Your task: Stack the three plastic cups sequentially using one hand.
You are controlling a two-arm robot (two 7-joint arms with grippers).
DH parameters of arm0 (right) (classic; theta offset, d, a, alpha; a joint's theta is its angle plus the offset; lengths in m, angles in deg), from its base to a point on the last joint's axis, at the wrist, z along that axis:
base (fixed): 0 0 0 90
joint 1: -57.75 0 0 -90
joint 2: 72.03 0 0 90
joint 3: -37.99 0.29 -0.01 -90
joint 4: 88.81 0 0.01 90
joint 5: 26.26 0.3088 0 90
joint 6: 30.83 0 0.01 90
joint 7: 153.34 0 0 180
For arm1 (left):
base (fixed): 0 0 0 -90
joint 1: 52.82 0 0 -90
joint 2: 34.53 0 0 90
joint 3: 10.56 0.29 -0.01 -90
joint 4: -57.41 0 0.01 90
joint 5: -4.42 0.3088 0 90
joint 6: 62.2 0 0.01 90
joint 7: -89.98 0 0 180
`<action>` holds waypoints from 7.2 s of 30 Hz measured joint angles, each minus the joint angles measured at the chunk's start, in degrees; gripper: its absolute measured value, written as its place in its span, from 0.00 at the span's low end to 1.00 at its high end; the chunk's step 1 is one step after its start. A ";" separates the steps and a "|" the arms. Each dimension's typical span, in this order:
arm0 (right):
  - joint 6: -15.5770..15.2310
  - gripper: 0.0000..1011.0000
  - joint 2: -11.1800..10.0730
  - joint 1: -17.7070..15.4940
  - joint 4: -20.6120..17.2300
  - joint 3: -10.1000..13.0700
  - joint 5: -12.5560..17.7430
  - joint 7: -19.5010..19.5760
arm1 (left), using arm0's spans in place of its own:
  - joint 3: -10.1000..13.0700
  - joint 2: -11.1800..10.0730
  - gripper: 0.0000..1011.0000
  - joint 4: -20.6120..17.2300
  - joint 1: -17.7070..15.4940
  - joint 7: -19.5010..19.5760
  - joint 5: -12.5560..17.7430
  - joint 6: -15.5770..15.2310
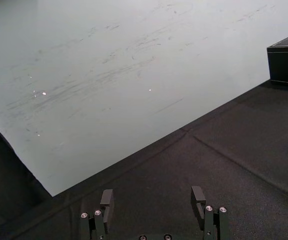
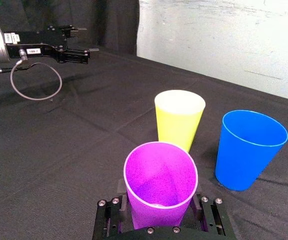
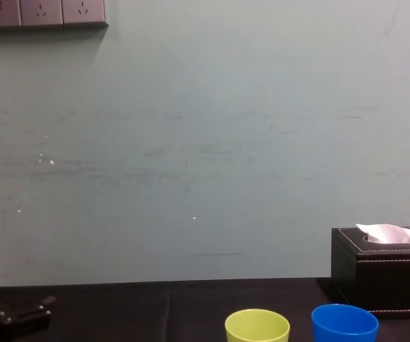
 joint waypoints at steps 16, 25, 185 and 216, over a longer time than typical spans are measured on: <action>-3.33 0.72 -1.87 -2.65 -9.30 2.77 2.05 1.05 | 0.00 0.00 1.00 0.00 0.00 0.00 0.00 0.00; -6.49 0.71 -2.80 -0.79 -13.95 4.19 3.96 1.16 | 0.00 0.00 1.00 0.00 0.00 0.00 0.00 0.00; -11.17 0.99 9.01 18.97 6.92 -5.03 -2.46 2.80 | 0.00 0.00 1.00 0.00 0.00 0.00 0.00 0.00; -8.05 0.99 -0.45 4.95 -7.94 4.71 2.95 2.99 | 0.00 0.00 1.00 0.00 0.00 0.00 0.00 0.00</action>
